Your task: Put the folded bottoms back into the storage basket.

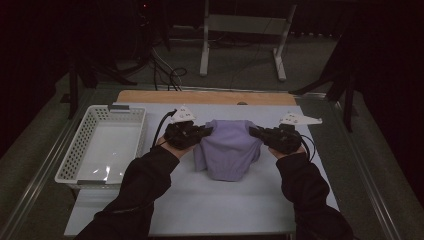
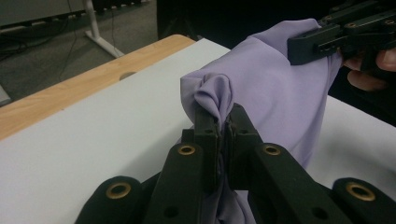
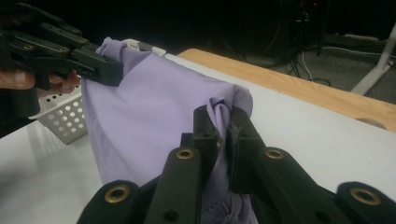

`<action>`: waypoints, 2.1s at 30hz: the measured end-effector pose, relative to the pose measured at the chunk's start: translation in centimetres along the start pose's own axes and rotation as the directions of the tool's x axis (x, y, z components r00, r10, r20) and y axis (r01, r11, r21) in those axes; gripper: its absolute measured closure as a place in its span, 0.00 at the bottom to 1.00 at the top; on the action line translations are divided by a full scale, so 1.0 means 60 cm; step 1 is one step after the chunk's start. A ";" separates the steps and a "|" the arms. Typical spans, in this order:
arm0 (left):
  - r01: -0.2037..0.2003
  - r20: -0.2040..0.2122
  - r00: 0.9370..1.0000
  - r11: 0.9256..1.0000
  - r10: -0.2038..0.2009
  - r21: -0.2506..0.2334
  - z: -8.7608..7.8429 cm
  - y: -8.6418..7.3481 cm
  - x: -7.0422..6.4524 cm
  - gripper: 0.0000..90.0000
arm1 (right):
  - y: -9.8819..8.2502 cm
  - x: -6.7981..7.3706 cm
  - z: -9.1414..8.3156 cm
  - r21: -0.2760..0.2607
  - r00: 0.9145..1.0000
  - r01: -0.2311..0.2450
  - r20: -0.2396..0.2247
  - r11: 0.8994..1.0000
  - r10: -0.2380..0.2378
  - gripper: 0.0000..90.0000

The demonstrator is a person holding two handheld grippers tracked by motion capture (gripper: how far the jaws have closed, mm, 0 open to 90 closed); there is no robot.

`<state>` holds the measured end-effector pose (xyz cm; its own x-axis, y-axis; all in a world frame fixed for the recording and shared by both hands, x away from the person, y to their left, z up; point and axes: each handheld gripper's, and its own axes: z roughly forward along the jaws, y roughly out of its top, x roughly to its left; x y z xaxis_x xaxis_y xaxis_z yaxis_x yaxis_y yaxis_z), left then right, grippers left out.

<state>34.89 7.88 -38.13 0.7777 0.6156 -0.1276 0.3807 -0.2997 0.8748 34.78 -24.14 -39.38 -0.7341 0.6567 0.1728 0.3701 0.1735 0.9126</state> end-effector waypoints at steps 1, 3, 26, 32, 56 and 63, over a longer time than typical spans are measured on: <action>-0.002 -0.003 1.000 1.000 0.002 0.002 -0.004 0.001 0.001 0.96 | 0.002 0.002 0.001 -0.002 1.000 0.002 -0.003 1.000 -0.002 0.93; 0.001 -0.007 1.000 1.000 -0.001 0.002 -0.011 0.003 0.004 0.96 | 0.007 0.006 0.005 0.001 1.000 0.007 -0.007 1.000 -0.007 0.94; 0.012 -0.049 0.999 1.000 -0.012 -0.005 -0.086 0.010 0.035 0.96 | 0.050 0.044 0.051 -0.014 0.997 0.043 -0.061 0.999 -0.044 0.93; 0.019 -0.064 0.998 1.000 -0.020 -0.008 -0.109 0.008 0.046 0.96 | 0.062 0.056 0.067 -0.024 0.995 0.052 -0.084 0.998 -0.054 0.93; 0.025 -0.120 0.992 0.999 -0.029 -0.034 -0.196 0.009 0.079 0.96 | 0.113 0.111 0.118 -0.033 0.983 0.112 -0.142 0.993 -0.116 0.93; 0.022 -0.136 0.990 0.999 -0.028 -0.045 -0.223 0.011 0.090 0.96 | 0.130 0.127 0.134 -0.047 0.981 0.112 -0.156 0.993 -0.118 0.93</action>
<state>32.64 20.77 -31.99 0.6916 0.7170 -0.0870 0.3749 -0.2534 0.8917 36.65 -11.91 -33.92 -0.8522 0.5094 0.1194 0.2584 0.2114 0.9426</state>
